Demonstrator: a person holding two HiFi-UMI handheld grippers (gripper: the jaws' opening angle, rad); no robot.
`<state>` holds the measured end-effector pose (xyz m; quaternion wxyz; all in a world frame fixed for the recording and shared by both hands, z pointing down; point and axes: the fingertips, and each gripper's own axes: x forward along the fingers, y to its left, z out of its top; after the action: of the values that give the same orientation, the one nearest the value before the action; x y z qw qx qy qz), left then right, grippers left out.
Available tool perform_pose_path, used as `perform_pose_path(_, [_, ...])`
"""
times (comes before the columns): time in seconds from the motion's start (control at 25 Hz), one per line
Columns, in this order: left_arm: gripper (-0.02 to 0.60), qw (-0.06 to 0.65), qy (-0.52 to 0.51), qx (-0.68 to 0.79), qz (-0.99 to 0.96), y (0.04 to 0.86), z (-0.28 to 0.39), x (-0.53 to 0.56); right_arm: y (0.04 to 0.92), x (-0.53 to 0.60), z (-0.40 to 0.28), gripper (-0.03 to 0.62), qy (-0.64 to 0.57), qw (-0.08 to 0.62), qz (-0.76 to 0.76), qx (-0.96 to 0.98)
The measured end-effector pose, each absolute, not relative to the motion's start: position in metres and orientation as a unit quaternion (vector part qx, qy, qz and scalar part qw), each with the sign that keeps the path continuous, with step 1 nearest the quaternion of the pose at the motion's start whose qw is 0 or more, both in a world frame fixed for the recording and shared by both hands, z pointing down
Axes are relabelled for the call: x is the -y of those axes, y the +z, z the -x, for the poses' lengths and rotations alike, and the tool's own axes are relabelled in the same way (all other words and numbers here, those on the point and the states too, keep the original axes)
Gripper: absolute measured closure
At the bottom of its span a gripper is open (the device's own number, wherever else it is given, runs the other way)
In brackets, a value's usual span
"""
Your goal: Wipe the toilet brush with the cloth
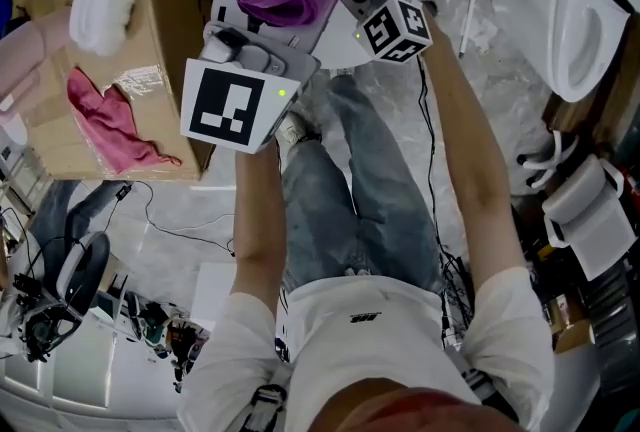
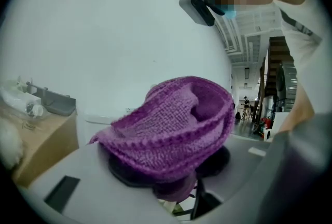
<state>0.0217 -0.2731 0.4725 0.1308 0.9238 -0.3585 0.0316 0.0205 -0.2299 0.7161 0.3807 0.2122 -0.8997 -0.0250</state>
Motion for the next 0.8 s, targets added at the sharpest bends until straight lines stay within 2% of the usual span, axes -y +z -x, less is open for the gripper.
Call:
perform_pose_path(0.24, [0.396, 0.122, 0.016, 0.376, -0.918, 0.457, -0.006, 0.263, 0.717, 0.231, -0.022, 0.516, -0.01, 0.385, -0.215, 0.898])
perform_pose_path(0.48, [0.418, 0.106, 0.03, 0.396, -0.912, 0.452, 0.015, 0.244, 0.711, 0.231, -0.022, 0.502, 0.025, 0.382, -0.23, 0.895])
perform_pose_path(0.8, [0.453, 0.121, 0.06, 0.413, -0.901, 0.479, 0.033, 0.222, 0.677, 0.222, -0.022, 0.499, 0.077, 0.302, -0.283, 0.907])
